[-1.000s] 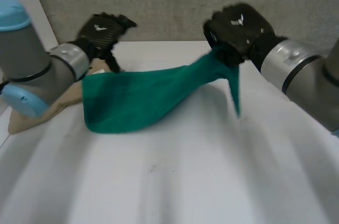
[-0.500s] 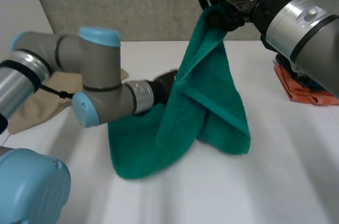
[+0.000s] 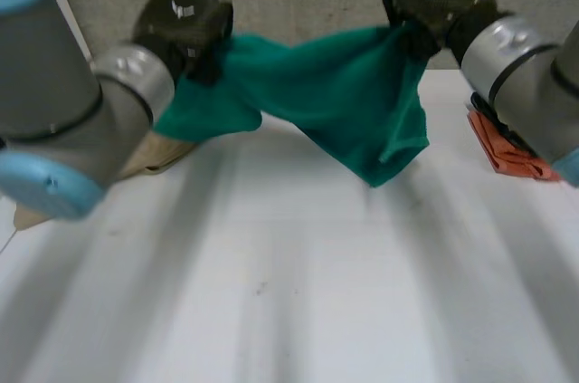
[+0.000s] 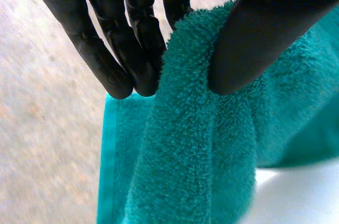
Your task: Fold the laundry.
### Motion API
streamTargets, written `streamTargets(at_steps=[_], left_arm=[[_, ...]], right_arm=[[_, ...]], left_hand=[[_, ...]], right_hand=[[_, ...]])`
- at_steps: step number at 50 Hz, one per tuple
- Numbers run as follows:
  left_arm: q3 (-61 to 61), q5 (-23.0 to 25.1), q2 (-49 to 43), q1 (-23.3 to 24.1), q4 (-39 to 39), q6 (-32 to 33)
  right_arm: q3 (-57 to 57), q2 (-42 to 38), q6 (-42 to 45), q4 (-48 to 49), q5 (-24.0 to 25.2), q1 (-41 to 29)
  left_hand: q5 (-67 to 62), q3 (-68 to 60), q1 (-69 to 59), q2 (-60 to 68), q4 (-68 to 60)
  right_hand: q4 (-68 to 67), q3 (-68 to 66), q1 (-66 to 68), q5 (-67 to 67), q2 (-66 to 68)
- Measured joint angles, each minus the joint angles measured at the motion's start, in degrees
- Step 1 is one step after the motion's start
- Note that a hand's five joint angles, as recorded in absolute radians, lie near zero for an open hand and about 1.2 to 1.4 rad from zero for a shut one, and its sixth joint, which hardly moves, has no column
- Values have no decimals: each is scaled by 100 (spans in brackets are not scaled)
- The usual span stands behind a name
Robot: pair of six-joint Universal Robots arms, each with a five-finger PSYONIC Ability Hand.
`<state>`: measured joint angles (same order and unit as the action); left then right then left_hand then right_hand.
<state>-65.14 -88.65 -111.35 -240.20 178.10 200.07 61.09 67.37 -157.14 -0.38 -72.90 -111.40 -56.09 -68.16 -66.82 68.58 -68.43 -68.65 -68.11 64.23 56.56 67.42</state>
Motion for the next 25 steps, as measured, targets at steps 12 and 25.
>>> streamTargets(at_steps=[12, 25], left_arm=[[-1518, -540, -902, 372, 755, 162], [-1193, -619, -963, 76, -177, -68]], right_arm=[[1495, -914, 584, 393, -59, -301], [2239, -835, 64, 1234, -1131, -443]], left_hand=[[1292, 1508, 1547, -1653, 1550], [5201, 5335, 5095, -5374, 5374]], right_hand=[[0, 0, 0, 64, 0], [4940, 4832, -4438, -4832, -4706]])
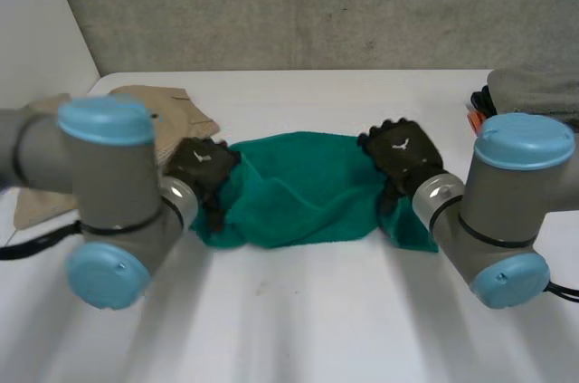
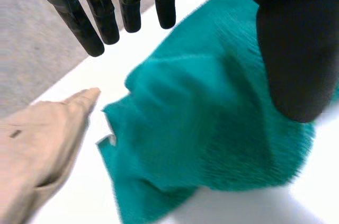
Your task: Fold the laundry.
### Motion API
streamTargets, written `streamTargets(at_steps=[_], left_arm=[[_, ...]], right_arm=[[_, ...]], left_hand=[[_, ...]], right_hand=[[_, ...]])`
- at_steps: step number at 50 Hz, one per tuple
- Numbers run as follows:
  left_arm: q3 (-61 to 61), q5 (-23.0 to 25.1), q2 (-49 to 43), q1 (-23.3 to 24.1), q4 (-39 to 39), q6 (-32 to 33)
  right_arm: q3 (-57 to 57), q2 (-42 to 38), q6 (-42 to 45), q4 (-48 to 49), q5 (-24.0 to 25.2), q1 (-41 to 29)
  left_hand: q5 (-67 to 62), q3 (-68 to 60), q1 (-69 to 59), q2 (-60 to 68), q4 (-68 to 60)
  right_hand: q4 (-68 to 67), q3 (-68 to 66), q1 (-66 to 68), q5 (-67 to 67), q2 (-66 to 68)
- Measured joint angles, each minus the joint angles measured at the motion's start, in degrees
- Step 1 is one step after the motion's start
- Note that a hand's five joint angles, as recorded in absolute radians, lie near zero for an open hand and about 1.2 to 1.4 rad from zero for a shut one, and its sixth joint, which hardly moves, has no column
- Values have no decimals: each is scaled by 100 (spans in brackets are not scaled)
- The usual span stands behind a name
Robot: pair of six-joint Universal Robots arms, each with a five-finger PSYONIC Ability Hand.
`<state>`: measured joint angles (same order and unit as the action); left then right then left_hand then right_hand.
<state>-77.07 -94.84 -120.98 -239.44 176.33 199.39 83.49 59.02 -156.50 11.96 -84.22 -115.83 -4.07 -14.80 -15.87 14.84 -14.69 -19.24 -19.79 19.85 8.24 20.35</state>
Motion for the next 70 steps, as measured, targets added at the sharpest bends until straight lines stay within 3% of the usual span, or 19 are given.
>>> streamTargets(at_steps=[6, 11, 18, 24, 31, 38, 42, 44, 46, 50, 55, 66, 70], left_arm=[[-23, 459, 693, -516, -151, -314], [136, 1193, 912, -1042, -267, -321], [976, 2331, 287, -1447, -695, 517], [2034, 2744, -683, -1365, -1158, 1471], [3214, 2841, -1675, -1116, -1676, 2082], [4603, 2744, -2755, -775, -2441, 2304], [4978, 2656, -3019, -671, -2673, 2291], [5078, 2601, -3081, -625, -2740, 2263], [5087, 2569, -3083, -603, -2751, 2240], [5008, 2535, -3030, -587, -2713, 2209], [4818, 2547, -2927, -633, -2632, 2218], [4684, 2604, -2901, -676, -2611, 2286], [4660, 2635, -2927, -595, -2614, 2284]], right_arm=[[430, 776, -792, 8, -223, 132], [732, 1195, -1516, -291, -227, 354], [987, 1272, -2378, -970, -131, 641], [1153, 1093, -2856, -1162, 17, 667], [1139, 687, -3145, -958, -46, 439], [712, -26, -3445, -529, -726, -2], [415, -340, -3542, -373, -1080, -179], [229, -496, -3567, -274, -1254, -255], [120, -568, -3561, -211, -1331, -287], [-58, -572, -3467, -91, -1383, -311], [-121, -64, -3043, -61, -1090, -299], [-364, 2253, -2022, -495, 330, -301], [-660, 2755, -2124, -711, 656, -280]], left_hand=[[98, 169, 280, -238, 247], [98, 169, 280, -238, 247], [98, 169, 280, -238, 247], [98, 169, 280, -233, 242], [84, 157, 260, -222, 232], [77, 157, 261, -79, 32], [76, 157, 260, -79, 33], [77, 157, 260, -79, 33], [77, 157, 260, -79, 33], [77, 157, 260, -80, 34], [101, 171, 283, -107, 97], [101, 171, 282, -233, 239], [-820, -710, -762, 779, -750]], right_hand=[[529, 651, -564, -536, -707], [656, 745, -594, -535, -798], [631, 708, -585, -509, -763], [304, 327, -574, -144, -379], [-84, -67, 23, 248, -57], [-785, -732, 747, 921, 648], [-2056, -2010, 2038, 2175, 1987], [-3642, -3587, 3701, 3743, 3594], [-4567, -4502, 4495, 4662, 4518], [-4917, -4810, 4538, 4915, 4727], [-4920, -4811, 4538, 4914, 4727], [-4927, -4812, 4538, 4923, 4727], [-4929, -4812, 4538, 4966, 4727]])
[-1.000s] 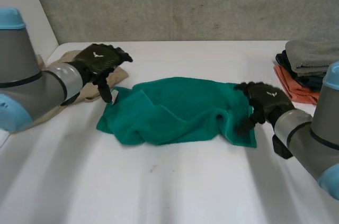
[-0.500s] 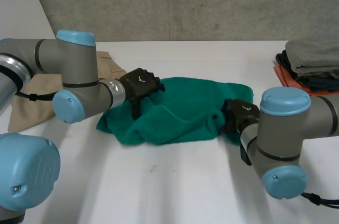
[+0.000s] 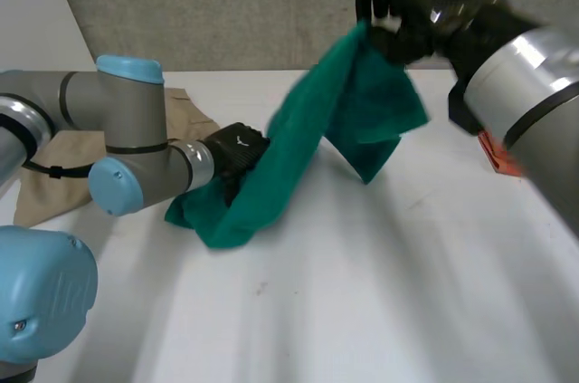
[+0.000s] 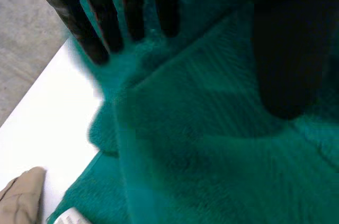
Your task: Fold the laundry.
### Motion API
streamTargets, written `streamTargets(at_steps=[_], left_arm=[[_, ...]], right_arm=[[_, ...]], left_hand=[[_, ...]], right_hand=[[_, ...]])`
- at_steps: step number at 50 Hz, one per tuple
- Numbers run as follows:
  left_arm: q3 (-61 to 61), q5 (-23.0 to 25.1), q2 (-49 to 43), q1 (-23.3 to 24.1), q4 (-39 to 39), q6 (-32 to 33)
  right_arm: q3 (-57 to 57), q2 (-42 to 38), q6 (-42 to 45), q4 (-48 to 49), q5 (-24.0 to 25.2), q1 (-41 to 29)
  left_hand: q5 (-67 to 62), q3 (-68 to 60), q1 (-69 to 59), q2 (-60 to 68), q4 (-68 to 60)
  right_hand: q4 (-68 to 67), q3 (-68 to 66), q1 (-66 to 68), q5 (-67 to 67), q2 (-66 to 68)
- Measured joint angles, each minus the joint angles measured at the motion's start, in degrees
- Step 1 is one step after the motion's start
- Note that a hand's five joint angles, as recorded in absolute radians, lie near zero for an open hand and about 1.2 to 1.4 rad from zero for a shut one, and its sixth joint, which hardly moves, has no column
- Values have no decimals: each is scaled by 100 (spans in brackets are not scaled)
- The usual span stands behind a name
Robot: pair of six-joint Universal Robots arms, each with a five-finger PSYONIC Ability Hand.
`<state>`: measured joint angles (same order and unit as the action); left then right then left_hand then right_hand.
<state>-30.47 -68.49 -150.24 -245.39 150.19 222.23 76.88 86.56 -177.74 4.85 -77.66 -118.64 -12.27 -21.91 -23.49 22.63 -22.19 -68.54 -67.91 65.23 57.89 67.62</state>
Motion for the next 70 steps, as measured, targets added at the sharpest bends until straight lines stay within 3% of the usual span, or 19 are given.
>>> streamTargets(at_steps=[3, 4, 5, 6, 7, 13, 19, 27, 28, 33, 38, 50, 60, 70], left_arm=[[-26, 7, -10, 69, 2, -8], [-37, 5, -11, 99, 4, -11], [-40, 2, -11, 111, 7, -12], [-43, -23, -5, 144, 20, -14], [-38, -65, 4, 161, 46, -20], [161, -856, 180, 101, 663, -180], [475, -1859, 624, -94, 1916, -510], [649, -1786, 1326, -145, 2779, -972], [601, -1720, 1470, -132, 2820, -1090], [191, -1635, 1732, -107, 2757, -1314], [-438, -1662, 1851, -165, 2683, -1286], [-1080, -1756, 2590, -240, 2167, -1250], [-971, -1514, 3698, -9, 1287, -1628], [-962, -1372, 4225, 140, 748, -2046]], right_arm=[[-210, 106, -123, -149, 90, 41], [-318, 105, -185, -224, 108, 76], [-355, 97, -204, -248, 112, 92], [-462, 41, -252, -320, 113, 152], [-520, -15, -268, -356, 110, 199], [-791, -656, -125, -452, 17, 534], [-1267, -1625, 340, -388, -322, 720], [-2293, -2636, 841, -285, -983, 595], [-2455, -2782, 871, -294, -1095, 533], [-2466, -2966, 743, -445, -1182, 365], [-1963, -2978, 531, -625, -1020, 252], [-1143, -3375, -49, -498, -366, 30], [-2259, -4431, -1226, -471, 72, -548], [-3405, -5368, -2393, -444, 105, -1319]], left_hand=[[-1460, -1481, -1602, 1524, -1483], [-2769, -2893, -2933, 2850, -2809], [-2769, -2893, -2933, 2850, -2809], [-4104, -4149, -4105, 4121, -4172], [-4302, -4445, -4147, 4423, -4461], [-4326, -4589, -4147, 4574, -4622], [-4327, -4589, -4147, 4575, -4623], [-4327, -4589, -4147, 4575, -4624], [-4326, -4589, -4147, 4575, -4624], [-4326, -4613, -4147, 4596, -4639], [-4326, -4613, -4147, 4598, -4644], [-4326, -4613, -4147, 4599, -4645], [-4326, -4613, -4147, 4599, -4645], [-4326, -4613, -4147, 4599, -4646]], right_hand=[[-2, 0, 0, 1, 0], [-5, 0, 0, 2, 0], [-6, 0, 10, 6, 0], [-9, 0, 38, 29, 0], [-9, 0, 38, 31, 0], [-11, 0, 38, 31, 0], [-11, 0, 38, 31, 0], [-7, 5, 31, 31, -4], [695, 672, -554, -651, -658], [3775, 3715, -3485, -3813, -3739], [4810, 4694, -4426, -4872, -4624], [5633, 5588, -5166, -5489, -5559], [5634, 5588, -5166, -5489, -5560], [5634, 5588, -5166, -5489, -5559]])
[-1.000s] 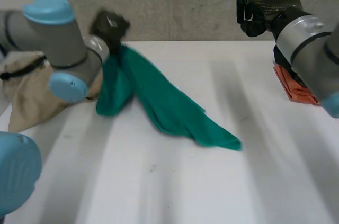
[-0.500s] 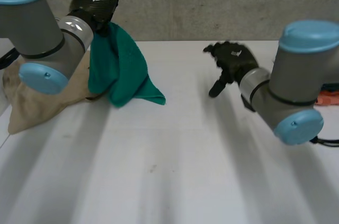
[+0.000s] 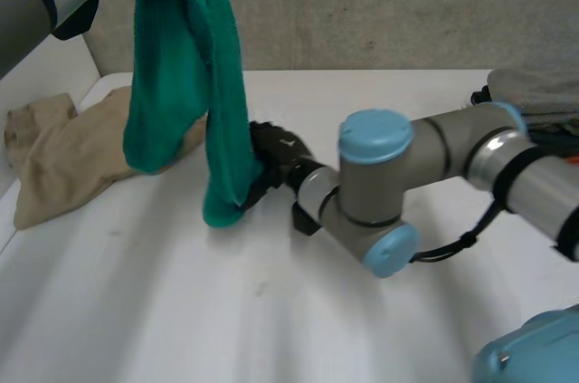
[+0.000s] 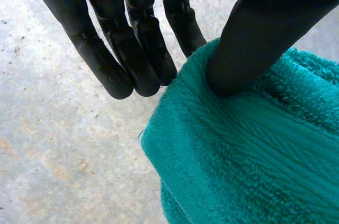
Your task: Fold the laundry.
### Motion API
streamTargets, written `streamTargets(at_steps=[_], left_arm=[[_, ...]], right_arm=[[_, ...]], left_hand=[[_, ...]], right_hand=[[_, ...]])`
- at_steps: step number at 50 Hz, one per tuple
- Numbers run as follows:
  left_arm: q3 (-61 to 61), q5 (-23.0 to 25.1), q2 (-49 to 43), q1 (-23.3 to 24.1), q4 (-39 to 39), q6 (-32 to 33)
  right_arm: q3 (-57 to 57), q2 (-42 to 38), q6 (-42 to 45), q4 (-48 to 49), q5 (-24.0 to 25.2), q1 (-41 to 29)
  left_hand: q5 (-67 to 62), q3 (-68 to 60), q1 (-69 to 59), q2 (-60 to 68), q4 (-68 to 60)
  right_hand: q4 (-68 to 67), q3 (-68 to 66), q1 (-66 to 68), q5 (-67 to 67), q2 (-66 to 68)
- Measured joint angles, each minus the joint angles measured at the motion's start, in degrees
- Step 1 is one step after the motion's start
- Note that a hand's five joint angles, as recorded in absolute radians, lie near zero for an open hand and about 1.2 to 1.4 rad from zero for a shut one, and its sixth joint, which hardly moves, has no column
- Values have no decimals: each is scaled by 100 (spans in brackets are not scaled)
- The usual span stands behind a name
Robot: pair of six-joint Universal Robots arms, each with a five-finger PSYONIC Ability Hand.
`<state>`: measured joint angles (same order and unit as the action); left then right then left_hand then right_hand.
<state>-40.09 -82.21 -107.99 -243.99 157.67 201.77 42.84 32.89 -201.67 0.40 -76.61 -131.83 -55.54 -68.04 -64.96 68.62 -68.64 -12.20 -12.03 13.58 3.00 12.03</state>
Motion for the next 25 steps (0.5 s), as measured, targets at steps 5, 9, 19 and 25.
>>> streamTargets(at_steps=[5, 9, 19, 25], left_arm=[[-5, 7, 67, -25, -129, -304], [-39, -10, 52, -106, -180, -575], [-494, -89, -167, -567, -363, -889], [-1177, -58, -446, -856, -484, -805]], right_arm=[[-325, -317, -201, 10, -183, -302], [-369, -408, -242, 12, -447, -384], [460, 570, 755, -195, -990, 372], [1514, 1966, 2653, -244, -644, 1269]], left_hand=[[0, 0, 0, 0, 0], [0, 0, 0, 0, 0], [0, 0, 0, 0, 0], [0, 0, 0, 0, 0]], right_hand=[[-1686, -1711, 1643, 1672, 1738], [-5082, -5100, 4987, 5004, 5208], [-5620, -5569, 5081, 5361, 5543], [-5637, -5569, 5081, 5362, 5543]])
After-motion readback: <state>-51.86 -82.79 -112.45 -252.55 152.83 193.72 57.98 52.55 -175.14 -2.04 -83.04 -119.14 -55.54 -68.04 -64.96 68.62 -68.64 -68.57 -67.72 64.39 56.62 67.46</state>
